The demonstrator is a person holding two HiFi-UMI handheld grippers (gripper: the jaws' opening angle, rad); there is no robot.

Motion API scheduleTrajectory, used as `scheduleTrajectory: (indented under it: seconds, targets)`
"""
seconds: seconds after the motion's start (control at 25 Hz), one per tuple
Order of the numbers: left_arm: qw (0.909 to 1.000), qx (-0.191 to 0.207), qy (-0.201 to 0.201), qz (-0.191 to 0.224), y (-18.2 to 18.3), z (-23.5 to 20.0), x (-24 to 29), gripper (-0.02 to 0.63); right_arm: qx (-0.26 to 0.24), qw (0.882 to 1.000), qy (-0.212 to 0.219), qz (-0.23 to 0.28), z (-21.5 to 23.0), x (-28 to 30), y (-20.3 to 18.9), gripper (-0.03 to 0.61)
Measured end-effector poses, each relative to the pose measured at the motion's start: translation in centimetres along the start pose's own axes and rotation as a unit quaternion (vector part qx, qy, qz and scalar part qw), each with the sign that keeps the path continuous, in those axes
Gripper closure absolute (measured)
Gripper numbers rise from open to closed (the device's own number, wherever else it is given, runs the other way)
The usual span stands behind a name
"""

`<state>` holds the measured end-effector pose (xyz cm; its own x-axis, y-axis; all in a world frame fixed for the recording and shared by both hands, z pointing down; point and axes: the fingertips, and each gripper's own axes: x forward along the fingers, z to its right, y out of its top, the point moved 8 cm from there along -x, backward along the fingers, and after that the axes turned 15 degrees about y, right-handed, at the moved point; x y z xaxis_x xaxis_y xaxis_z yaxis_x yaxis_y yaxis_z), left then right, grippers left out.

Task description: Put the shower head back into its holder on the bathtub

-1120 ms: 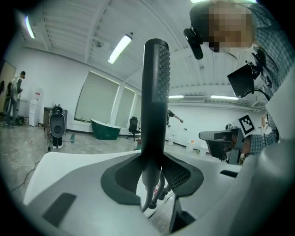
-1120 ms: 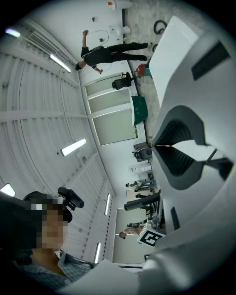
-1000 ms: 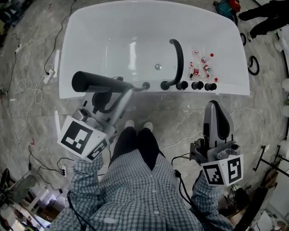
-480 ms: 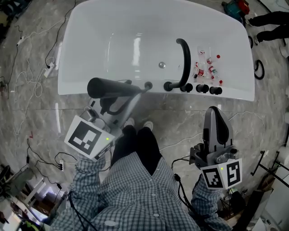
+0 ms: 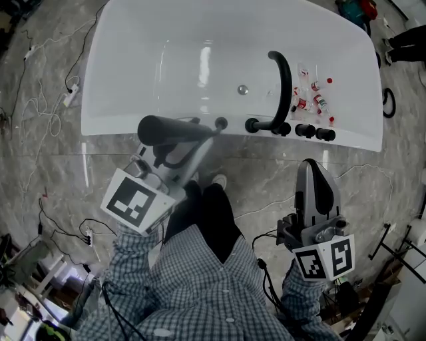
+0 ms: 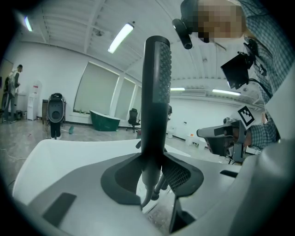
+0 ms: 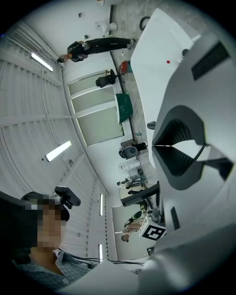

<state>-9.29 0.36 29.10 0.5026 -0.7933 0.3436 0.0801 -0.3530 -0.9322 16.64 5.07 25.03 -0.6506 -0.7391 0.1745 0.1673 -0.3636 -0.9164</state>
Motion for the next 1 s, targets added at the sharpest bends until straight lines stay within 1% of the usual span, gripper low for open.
scheduleTrajectory:
  seconds: [0.16, 0.4, 0.6, 0.84, 1.0]
  targets:
    - [1.0000, -0.002, -0.003, 0.000, -1.3, -0.3, 0.8, 0.485, 0.009, 1.000, -0.006, -0.006, 0.3, 0.2, -1.4, 0.563]
    - [0.9999, -0.003, 0.013, -0.002, -2.6, -0.9, 3.4, 0.485, 0.027, 0.999, -0.013, -0.015, 1.6, 1.5, -3.1, 0.563]
    - [0.9999, -0.010, 0.004, -0.012, -4.4, -1.4, 5.0, 0.485, 0.042, 0.998, -0.030, -0.019, 2.3, 2.1, -4.6, 0.563]
    - [0.9997, 0.000, -0.001, -0.026, -6.3, -2.0, 6.7, 0.485, 0.058, 0.996, -0.060, -0.010, 3.6, 1.8, -5.9, 0.563]
    - [0.9994, 0.001, -0.011, -0.032, -7.8, -2.1, 8.2, 0.485, 0.061, 0.995, -0.073, -0.014, 4.7, 1.7, -7.0, 0.563]
